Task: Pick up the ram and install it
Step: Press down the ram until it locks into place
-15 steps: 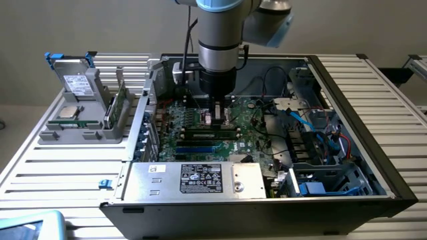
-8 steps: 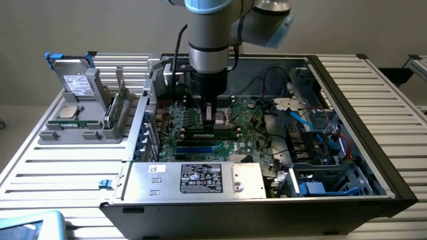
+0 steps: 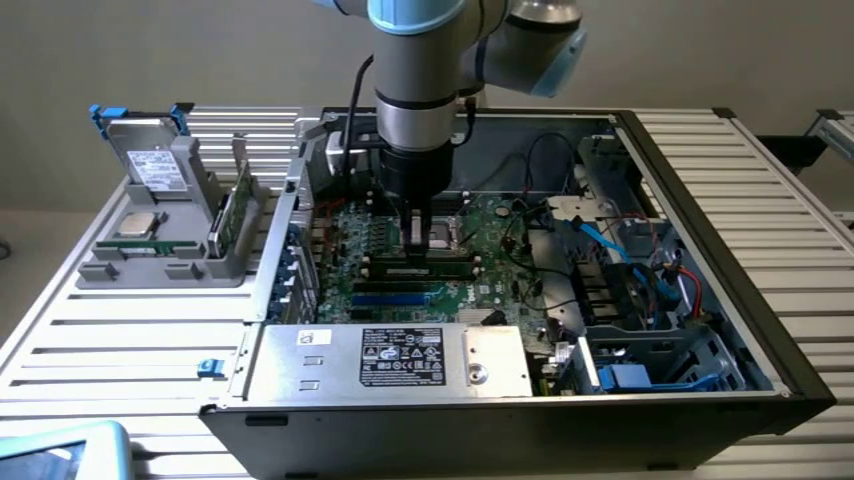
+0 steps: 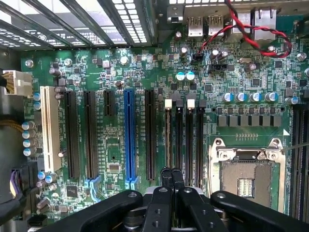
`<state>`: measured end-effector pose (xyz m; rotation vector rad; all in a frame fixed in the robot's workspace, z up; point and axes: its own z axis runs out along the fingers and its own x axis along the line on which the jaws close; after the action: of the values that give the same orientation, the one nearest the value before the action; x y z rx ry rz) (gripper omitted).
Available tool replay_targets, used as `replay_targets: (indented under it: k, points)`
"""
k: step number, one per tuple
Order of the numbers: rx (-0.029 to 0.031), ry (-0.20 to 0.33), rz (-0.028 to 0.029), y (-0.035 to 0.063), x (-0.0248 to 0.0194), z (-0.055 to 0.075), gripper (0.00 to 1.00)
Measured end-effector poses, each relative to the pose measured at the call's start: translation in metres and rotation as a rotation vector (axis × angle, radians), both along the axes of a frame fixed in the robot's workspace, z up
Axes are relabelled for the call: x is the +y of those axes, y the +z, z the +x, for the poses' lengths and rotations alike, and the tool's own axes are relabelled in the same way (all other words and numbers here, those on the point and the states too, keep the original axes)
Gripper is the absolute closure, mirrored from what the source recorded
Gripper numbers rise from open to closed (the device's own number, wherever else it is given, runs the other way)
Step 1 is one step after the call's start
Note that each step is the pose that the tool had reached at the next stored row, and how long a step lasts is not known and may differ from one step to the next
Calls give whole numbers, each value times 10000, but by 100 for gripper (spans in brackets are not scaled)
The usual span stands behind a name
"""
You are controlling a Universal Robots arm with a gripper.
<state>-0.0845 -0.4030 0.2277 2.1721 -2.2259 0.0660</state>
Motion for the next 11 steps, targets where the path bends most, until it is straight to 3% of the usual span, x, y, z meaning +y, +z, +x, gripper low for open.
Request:
replay_targets:
  k: [5,8,11]
  points:
    - [-18,-2,19,-7,3,1,89]
    - [-11,0,9,122,1,15,89]
    - [-13,-2,11,170,1,105,89]
